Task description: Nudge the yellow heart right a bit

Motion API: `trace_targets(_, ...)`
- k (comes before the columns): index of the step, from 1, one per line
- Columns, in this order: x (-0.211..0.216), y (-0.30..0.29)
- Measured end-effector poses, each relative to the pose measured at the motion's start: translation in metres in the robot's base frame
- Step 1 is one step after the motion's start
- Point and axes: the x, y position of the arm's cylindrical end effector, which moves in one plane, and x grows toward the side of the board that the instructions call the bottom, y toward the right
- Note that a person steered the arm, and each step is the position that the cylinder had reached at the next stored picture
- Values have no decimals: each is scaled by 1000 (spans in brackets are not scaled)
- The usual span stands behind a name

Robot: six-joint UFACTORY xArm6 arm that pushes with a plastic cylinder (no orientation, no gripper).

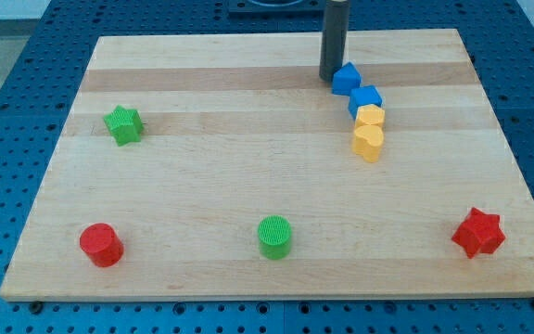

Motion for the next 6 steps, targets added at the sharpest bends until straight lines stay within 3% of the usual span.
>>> trace_targets(5, 12, 8)
trace_targets(6, 14, -23)
